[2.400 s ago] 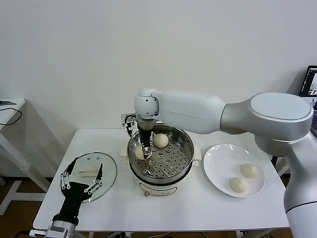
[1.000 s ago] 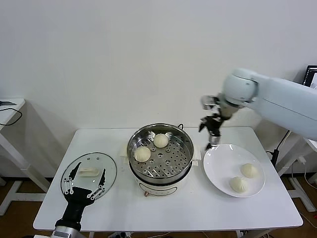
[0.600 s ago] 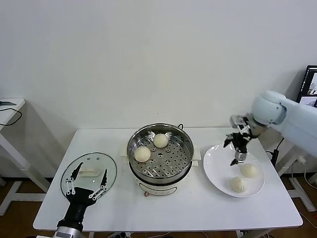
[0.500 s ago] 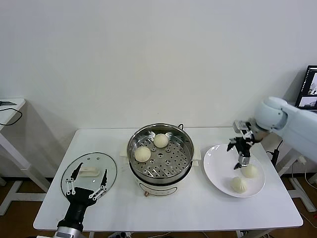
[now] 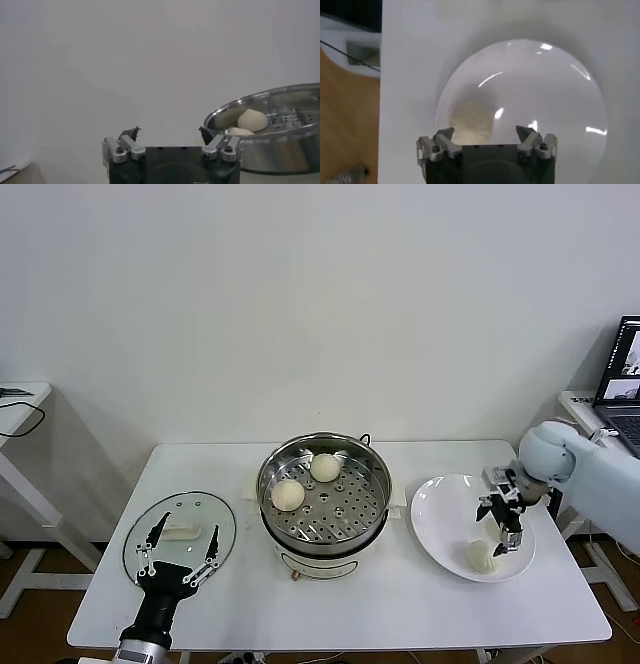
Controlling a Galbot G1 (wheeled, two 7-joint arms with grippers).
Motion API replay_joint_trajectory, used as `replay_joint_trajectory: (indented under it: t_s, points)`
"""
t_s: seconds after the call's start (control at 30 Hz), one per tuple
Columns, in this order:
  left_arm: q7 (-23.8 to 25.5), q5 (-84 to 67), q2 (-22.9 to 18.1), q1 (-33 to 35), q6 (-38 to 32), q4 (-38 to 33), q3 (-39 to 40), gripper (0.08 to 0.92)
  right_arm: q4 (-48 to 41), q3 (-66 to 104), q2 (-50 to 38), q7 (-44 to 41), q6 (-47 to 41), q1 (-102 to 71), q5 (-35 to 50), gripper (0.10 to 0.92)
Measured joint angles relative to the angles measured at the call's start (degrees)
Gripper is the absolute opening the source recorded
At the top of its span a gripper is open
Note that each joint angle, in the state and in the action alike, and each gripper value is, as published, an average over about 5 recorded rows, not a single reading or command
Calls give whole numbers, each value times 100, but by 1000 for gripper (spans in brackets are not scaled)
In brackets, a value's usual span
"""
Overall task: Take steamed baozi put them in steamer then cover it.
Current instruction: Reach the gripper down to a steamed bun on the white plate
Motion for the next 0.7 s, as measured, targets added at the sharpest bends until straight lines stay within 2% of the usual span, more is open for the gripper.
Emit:
replay_joint_trajectory:
  t_s: [0.7]
  points:
    - [-9, 0, 0, -51, 23, 76, -7, 823, -212, 437, 187, -49, 176, -616, -455, 823]
